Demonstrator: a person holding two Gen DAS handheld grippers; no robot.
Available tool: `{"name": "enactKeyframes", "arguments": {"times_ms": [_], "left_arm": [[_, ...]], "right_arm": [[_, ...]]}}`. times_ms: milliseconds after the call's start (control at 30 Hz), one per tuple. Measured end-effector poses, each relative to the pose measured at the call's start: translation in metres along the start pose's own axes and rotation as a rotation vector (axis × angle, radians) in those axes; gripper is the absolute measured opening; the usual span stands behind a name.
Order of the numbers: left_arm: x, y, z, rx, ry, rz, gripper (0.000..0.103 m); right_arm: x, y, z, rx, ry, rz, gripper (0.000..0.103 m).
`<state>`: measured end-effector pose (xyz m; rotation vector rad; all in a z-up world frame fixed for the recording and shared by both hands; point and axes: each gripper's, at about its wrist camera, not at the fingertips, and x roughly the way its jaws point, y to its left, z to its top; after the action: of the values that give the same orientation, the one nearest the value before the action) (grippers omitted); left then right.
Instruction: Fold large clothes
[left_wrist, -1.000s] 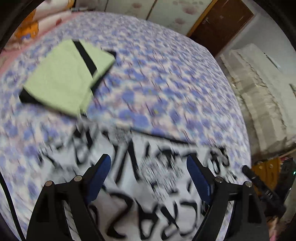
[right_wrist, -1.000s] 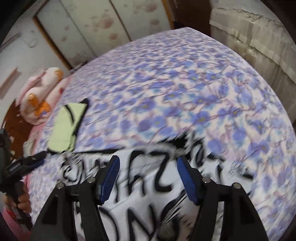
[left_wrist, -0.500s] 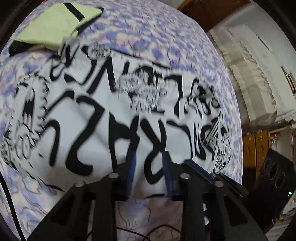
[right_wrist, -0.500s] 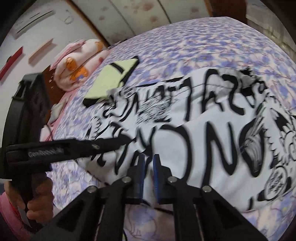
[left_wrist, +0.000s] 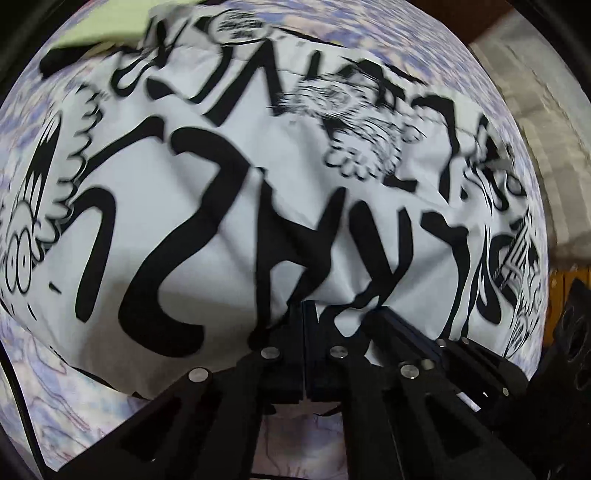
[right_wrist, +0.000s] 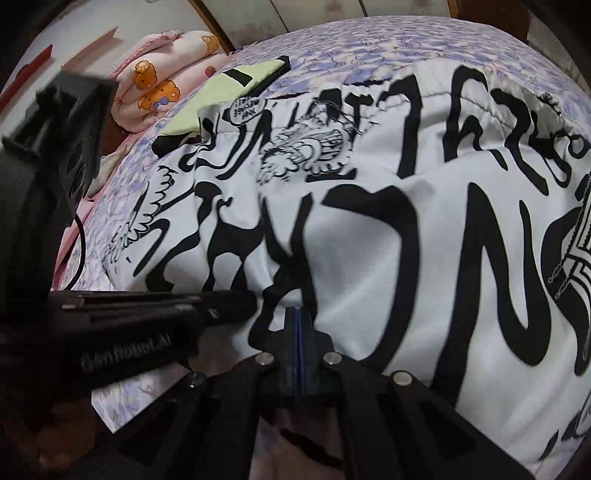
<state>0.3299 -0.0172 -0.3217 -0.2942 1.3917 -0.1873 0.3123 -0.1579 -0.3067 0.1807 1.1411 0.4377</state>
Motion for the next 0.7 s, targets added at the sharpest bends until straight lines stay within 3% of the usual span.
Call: {"name": "enactKeyframes", "arguments": {"times_ms": [100, 200, 267, 400, 500, 533, 600, 700], "left_arm": [[-0.005, 0.009, -0.002, -0.008, -0.02, 0.027, 0.001], [-0.017, 0.031, 0.0, -0.02, -0.077, 0.188, 0.001], [-0.022, 0.056, 0.004, -0.073, -0.093, 0.248, 0.001], [-0.035, 0.103, 0.014, -0.182, -0.104, 0.226, 0.001], [-0.039, 0.11, 0.016, -0.146, -0.12, 0.307, 0.001], [-0.04, 0.112, 0.016, -0.145, -0.121, 0.319, 0.001], [-0.041, 0.122, 0.016, -0.151, -0.112, 0.321, 0.001], [-0.041, 0.123, 0.016, -0.148, -0.113, 0.342, 0.001]], "right_arm": [[-0.008, -0.014, 0.0, 0.0, 0.0, -0.012, 0.0], [-0.02, -0.036, -0.002, 0.016, 0.001, -0.003, 0.0], [-0.028, -0.044, -0.003, 0.008, 0.0, -0.025, 0.0], [-0.045, -0.072, -0.007, 0.037, -0.002, -0.132, 0.0], [-0.062, -0.102, -0.013, 0.106, -0.011, -0.171, 0.0], [-0.069, -0.111, -0.015, 0.097, -0.01, -0.25, 0.0], [-0.082, -0.136, -0.02, 0.135, -0.005, -0.326, 0.0], [-0.104, -0.173, -0.027, 0.238, -0.023, -0.354, 0.0]]}}
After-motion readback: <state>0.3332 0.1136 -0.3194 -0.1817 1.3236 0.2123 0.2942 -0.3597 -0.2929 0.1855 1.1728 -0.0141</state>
